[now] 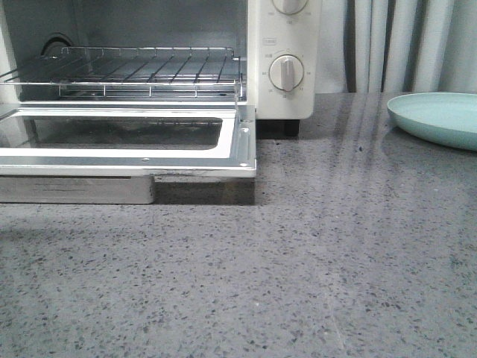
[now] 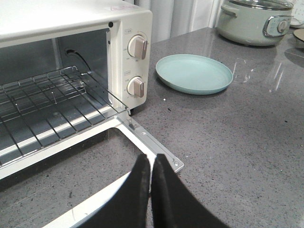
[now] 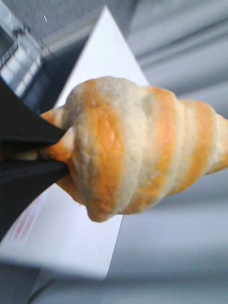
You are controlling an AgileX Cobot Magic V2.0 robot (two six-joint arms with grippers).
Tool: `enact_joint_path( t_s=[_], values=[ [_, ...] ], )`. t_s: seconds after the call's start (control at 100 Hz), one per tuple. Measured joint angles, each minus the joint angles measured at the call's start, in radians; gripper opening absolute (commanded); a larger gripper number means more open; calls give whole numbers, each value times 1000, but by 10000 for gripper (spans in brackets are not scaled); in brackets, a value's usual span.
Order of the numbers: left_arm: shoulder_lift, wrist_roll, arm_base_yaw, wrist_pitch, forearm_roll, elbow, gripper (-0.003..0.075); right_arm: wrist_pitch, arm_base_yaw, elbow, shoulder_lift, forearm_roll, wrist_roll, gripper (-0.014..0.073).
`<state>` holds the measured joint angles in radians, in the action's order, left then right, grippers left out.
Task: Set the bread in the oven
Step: 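Carry the croissant into the oven and lower it onto the rack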
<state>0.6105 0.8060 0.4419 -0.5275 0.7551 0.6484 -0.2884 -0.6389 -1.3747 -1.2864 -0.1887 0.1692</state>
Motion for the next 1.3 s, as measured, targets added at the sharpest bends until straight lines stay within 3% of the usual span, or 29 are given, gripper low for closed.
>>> enact_joint_path(
  t_s=[0.1, 0.23, 0.65, 0.72, 0.83, 0.89, 0.97, 1.06, 1.16, 1.3],
  values=[
    [0, 0, 0, 5, 0, 0, -22, -10, -154, -56, -93, -41, -2, -69],
    [-5, 0, 0, -1, 0, 0, -22, -69, -227, -113, -256, -56, -4, -69],
    [-78, 0, 0, -41, 0, 0, -22, -157, -151, -263, -542, -69, -4, -39],
    [-78, 0, 0, -43, 0, 0, -22, -168, -134, -284, -561, -69, -6, 74],
    [-80, 0, 0, -43, 0, 0, -22, -181, -115, -301, -585, -72, -6, 436],
    [-80, 0, 0, -43, 0, 0, -22, -187, -112, -302, -589, -72, -6, 576],
    [-80, 0, 0, -41, 0, 0, -22, -194, -112, -306, -591, -72, -6, 650],
    [-80, 0, 0, -23, 0, 0, -22, -196, -112, -313, -588, -72, -6, 611],
    [-100, 0, 0, 10, 0, 0, -22, -221, -119, -314, -565, -72, -6, 463],
    [-184, -11, 0, 66, -8, -2, -22, -295, -154, -301, -480, -72, -6, -8]
  ],
)
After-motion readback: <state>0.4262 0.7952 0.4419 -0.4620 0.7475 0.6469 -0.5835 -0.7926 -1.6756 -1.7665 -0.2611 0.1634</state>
